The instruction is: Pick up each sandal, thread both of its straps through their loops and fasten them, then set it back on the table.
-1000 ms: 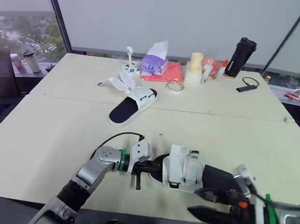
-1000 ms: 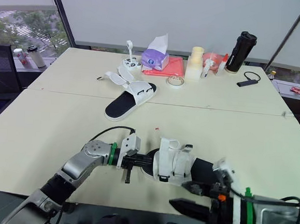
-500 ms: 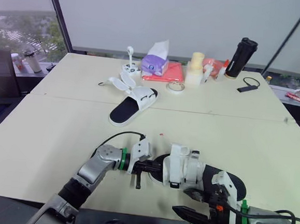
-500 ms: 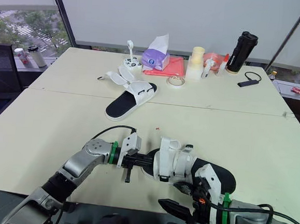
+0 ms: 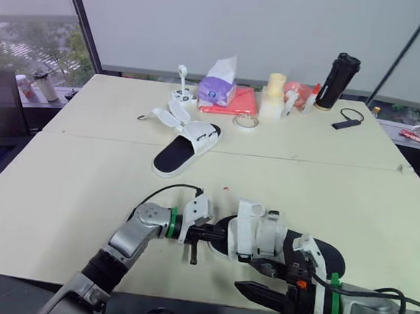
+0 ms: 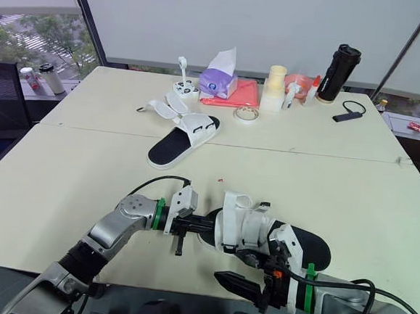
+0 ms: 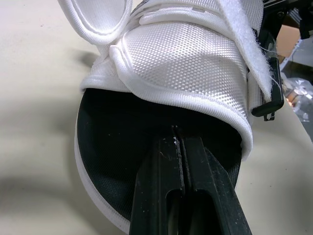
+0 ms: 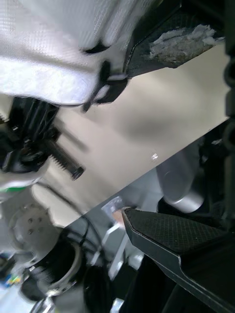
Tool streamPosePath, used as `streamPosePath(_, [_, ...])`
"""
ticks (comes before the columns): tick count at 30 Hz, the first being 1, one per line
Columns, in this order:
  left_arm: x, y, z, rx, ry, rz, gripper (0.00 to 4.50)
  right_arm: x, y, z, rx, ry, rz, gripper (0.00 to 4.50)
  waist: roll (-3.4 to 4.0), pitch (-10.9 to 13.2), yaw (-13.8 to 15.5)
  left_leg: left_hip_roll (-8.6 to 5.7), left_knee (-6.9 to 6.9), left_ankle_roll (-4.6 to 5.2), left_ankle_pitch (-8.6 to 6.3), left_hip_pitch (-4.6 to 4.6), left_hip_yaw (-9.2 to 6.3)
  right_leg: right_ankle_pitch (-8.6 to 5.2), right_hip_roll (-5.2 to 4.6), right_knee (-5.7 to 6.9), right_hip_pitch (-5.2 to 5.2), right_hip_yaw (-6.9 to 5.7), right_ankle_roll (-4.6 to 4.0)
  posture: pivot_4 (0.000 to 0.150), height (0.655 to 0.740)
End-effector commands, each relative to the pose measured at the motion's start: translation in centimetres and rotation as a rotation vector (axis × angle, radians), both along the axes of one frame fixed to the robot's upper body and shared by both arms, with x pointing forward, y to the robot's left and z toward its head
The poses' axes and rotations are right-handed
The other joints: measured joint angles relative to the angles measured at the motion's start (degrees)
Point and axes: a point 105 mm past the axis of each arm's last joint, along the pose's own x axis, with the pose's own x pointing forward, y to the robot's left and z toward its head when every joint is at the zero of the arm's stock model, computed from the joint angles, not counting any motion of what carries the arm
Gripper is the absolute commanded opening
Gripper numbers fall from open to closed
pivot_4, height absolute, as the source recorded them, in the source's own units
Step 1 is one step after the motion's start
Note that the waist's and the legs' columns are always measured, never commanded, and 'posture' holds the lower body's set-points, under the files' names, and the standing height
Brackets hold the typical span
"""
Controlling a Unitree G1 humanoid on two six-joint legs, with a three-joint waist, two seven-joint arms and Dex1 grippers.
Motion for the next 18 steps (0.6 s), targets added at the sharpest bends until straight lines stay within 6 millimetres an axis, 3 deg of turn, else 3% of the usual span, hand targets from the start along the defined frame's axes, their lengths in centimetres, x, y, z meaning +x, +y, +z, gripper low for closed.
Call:
streamPosePath(1, [-0.5, 1.9, -4.7, 0.157, 0.139, 0.080, 0.00, 0.9, -0.2, 0.1, 0.029, -0.012, -0.065, 4.47, -0.05, 0.0, 0.0, 0.00, 0.00, 0.00, 0.00, 0.00, 0.00, 0.00, 0.00, 0.00, 0.00, 0.00, 0.00, 0.150, 0.7400])
streamPosePath(2, [-0.5, 1.8, -4.7, 0.157, 0.139, 0.080, 0.00, 1.1, -0.2, -0.1, 0.042, -0.003, -0.083, 4.47, -0.06, -0.1, 0.0, 0.00, 0.00, 0.00, 0.00, 0.02, 0.00, 0.00, 0.00, 0.01, 0.00, 0.00, 0.00, 0.150, 0.7400])
streamPosePath(5, [-0.5, 1.8, -4.7, 0.157, 0.138, 0.081, 0.00, 1.4, -0.2, -0.6, 0.061, 0.017, -0.130, 3.71, 0.00, -0.1, -0.1, 0.00, 0.00, 0.00, 0.00, 0.05, 0.00, 0.01, -0.02, 0.02, 0.03, 0.00, -0.02, 0.150, 0.7400])
streamPosePath(12, [-0.5, 1.8, -4.8, 0.155, 0.139, 0.082, 0.00, 1.1, -0.1, -1.5, 0.068, 0.068, -0.155, 0.12, 0.09, -0.1, 0.1, 0.00, -0.01, 0.00, 0.00, 0.03, 0.01, 0.02, -0.03, 0.01, -0.02, -0.01, -0.03, 0.150, 0.7400])
streamPosePath(18, [-0.6, 1.7, -4.9, 0.154, 0.141, 0.082, 0.00, -0.1, 0.4, -2.1, 0.066, 0.130, -0.105, 0.05, 0.11, -0.2, 0.0, 0.00, -0.01, 0.00, 0.00, 0.03, 0.01, 0.02, -0.03, 0.01, -0.01, -0.01, -0.03, 0.150, 0.7400])
